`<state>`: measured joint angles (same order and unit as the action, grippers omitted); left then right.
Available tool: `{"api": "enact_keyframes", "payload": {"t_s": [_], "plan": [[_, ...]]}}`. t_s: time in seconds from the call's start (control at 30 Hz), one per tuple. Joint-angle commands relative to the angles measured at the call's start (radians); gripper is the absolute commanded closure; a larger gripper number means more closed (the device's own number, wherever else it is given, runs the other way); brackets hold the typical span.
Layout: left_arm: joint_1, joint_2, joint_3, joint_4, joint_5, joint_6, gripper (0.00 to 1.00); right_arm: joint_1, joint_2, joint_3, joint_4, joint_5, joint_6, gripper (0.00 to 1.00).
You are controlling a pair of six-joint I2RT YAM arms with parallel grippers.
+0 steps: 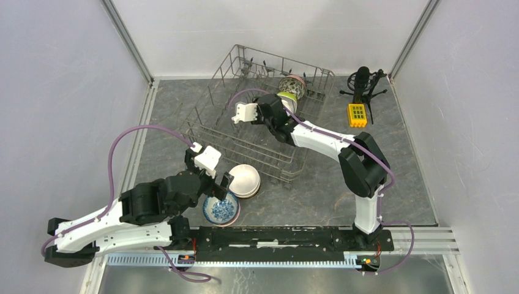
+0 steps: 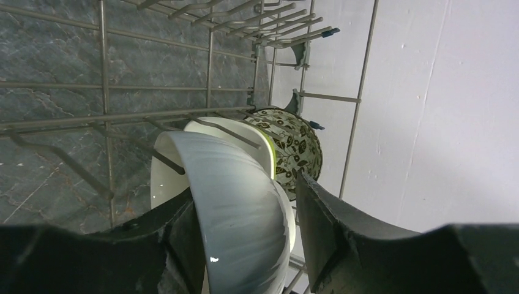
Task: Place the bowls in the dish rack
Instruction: Place the bowl in the dish rack.
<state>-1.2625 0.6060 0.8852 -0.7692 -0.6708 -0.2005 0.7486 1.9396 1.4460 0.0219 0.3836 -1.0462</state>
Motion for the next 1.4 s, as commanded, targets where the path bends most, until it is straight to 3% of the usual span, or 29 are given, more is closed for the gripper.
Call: {"api": "enact_keyframes", "payload": {"t_s": [0.0,0.33,0.87,1.37], "plan": [[0.006,0.0,0.017,0.033,0.007,0.015,0.0,0.01,-0.089,-0.025,0.059,-0.04,0.056,0.44],[0.005,0.002,0.017,0.033,0.007,0.015,0.0,0.014,-0.096,0.001,0.02,-0.038,0.156,0.32],[0.005,0.0,0.017,0.034,0.01,0.013,0.0,0.015,-0.11,0.036,-0.048,-0.025,0.282,0.26],[0.005,0.021,0.012,0.031,-0.007,0.012,0.0,0.015,-0.325,-0.014,-0.066,-0.106,0.494,0.24]]}}
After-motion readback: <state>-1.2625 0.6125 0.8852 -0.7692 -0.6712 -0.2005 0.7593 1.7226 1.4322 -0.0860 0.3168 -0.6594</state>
